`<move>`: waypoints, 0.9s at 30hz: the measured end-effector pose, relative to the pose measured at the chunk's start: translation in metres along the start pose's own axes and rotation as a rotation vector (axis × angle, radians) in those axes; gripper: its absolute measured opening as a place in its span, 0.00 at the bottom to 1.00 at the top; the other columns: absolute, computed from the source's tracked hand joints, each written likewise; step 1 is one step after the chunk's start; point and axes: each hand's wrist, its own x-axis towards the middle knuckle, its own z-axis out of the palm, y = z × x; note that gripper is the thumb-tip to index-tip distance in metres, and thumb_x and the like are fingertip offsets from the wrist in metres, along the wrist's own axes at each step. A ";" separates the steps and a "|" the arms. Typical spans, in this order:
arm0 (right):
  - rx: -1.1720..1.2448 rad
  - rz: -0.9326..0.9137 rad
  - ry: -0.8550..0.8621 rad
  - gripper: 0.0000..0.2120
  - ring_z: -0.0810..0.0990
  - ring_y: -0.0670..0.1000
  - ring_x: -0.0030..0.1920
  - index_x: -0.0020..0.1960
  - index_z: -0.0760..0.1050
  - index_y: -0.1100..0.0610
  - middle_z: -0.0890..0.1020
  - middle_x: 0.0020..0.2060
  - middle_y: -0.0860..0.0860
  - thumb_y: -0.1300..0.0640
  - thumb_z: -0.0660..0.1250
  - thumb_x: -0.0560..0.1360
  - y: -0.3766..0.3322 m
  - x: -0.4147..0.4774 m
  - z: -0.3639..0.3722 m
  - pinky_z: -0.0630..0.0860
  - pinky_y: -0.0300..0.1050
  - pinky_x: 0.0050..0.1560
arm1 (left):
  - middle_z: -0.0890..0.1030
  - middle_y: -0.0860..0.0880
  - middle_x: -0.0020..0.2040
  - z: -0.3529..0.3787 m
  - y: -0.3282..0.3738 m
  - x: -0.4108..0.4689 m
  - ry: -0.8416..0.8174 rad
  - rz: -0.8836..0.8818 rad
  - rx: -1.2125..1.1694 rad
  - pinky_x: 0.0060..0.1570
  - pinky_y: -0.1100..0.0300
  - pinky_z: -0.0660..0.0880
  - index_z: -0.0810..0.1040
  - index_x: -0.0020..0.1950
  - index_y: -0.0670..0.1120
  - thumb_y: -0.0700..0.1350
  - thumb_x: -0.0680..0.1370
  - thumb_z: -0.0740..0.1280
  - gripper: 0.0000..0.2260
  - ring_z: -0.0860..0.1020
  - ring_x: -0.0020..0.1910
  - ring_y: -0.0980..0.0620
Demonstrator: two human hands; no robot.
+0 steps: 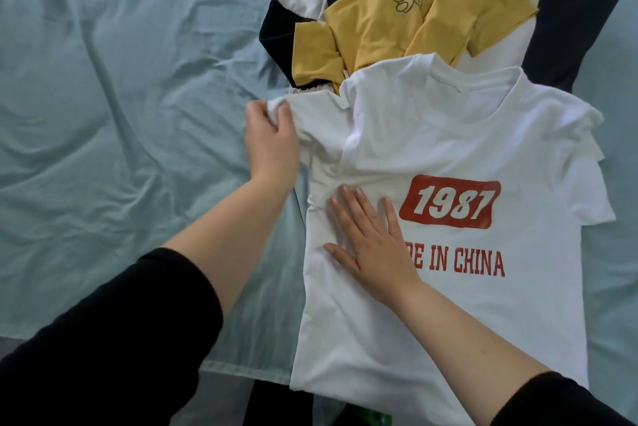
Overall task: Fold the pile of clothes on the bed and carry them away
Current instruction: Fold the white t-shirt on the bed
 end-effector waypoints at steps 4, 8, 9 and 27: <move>-0.038 -0.008 0.035 0.30 0.43 0.49 0.78 0.79 0.44 0.50 0.45 0.78 0.48 0.40 0.44 0.81 0.000 0.019 -0.015 0.33 0.52 0.75 | 0.69 0.58 0.37 -0.014 0.010 0.028 0.004 0.185 0.129 0.36 0.74 0.66 0.65 0.51 0.46 0.48 0.82 0.58 0.06 0.71 0.34 0.71; -0.001 0.137 0.118 0.29 0.32 0.45 0.76 0.77 0.34 0.47 0.35 0.76 0.46 0.39 0.38 0.80 0.017 0.049 -0.028 0.25 0.50 0.72 | 0.71 0.59 0.40 -0.008 -0.003 0.046 -0.079 0.113 0.294 0.37 0.63 0.63 0.65 0.57 0.47 0.51 0.82 0.57 0.09 0.72 0.38 0.59; 0.035 0.221 0.163 0.29 0.32 0.45 0.76 0.77 0.34 0.47 0.33 0.76 0.45 0.39 0.38 0.80 0.022 0.057 -0.030 0.25 0.50 0.72 | 0.70 0.58 0.40 -0.007 -0.009 0.049 -0.086 0.083 0.317 0.40 0.60 0.64 0.65 0.58 0.47 0.51 0.82 0.56 0.09 0.72 0.39 0.55; 0.102 0.219 0.006 0.28 0.33 0.44 0.76 0.76 0.32 0.44 0.35 0.77 0.44 0.40 0.40 0.81 0.012 0.035 -0.007 0.28 0.49 0.73 | 0.85 0.52 0.44 -0.042 -0.051 -0.003 -0.389 -0.285 0.036 0.51 0.56 0.79 0.82 0.48 0.48 0.57 0.72 0.73 0.14 0.82 0.44 0.56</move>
